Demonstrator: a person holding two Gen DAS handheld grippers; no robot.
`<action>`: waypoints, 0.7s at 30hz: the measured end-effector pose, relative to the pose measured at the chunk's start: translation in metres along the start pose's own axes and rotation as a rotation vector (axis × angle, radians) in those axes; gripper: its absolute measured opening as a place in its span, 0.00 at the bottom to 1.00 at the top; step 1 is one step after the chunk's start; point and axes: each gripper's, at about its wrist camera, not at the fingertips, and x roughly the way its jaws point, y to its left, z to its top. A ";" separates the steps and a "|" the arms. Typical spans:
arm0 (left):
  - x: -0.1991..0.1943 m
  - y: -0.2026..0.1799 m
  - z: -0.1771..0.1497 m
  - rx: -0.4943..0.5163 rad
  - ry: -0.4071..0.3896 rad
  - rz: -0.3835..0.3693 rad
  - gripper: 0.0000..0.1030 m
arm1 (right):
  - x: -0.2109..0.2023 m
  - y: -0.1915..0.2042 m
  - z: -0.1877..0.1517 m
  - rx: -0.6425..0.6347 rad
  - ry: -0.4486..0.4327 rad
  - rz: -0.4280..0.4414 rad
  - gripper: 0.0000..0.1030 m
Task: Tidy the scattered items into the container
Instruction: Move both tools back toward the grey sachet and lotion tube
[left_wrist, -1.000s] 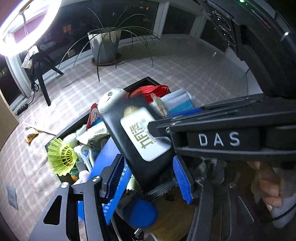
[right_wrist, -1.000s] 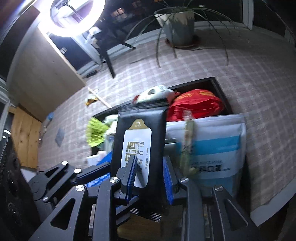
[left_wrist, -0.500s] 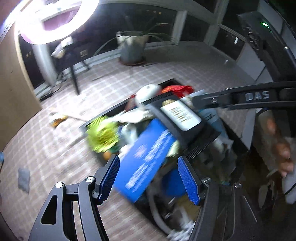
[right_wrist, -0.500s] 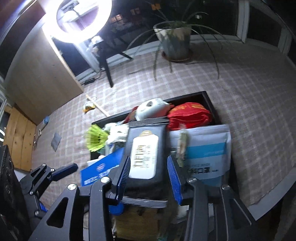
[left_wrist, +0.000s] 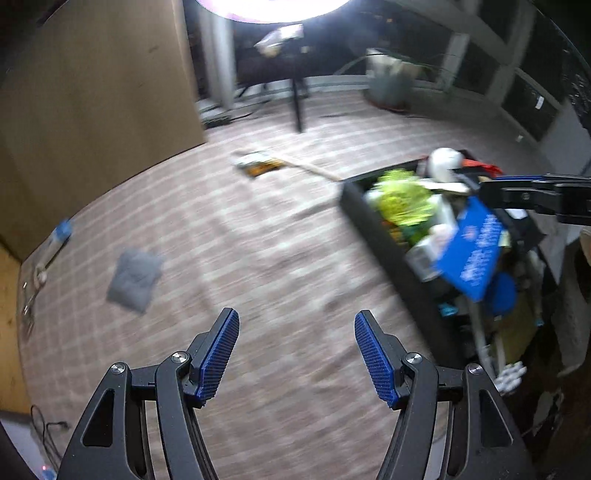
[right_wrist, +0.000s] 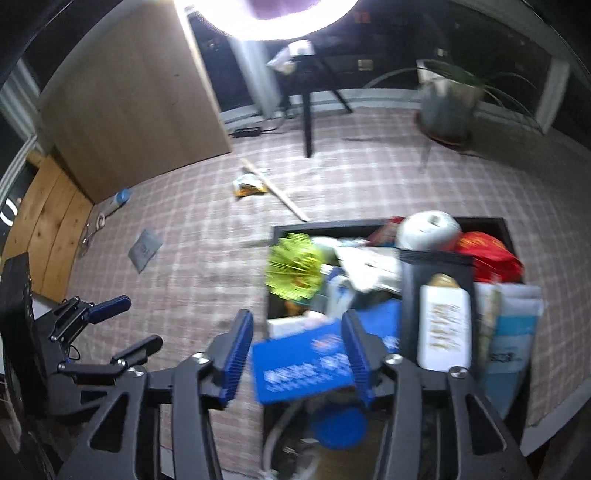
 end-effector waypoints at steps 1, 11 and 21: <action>0.000 0.014 -0.003 -0.013 0.005 0.013 0.67 | 0.004 0.010 0.003 -0.014 0.002 0.003 0.46; 0.003 0.100 -0.008 -0.089 0.020 0.080 0.67 | 0.039 0.067 0.052 -0.061 0.029 0.032 0.46; 0.024 0.153 0.016 -0.151 0.029 0.108 0.67 | 0.092 0.080 0.122 -0.053 0.099 0.028 0.46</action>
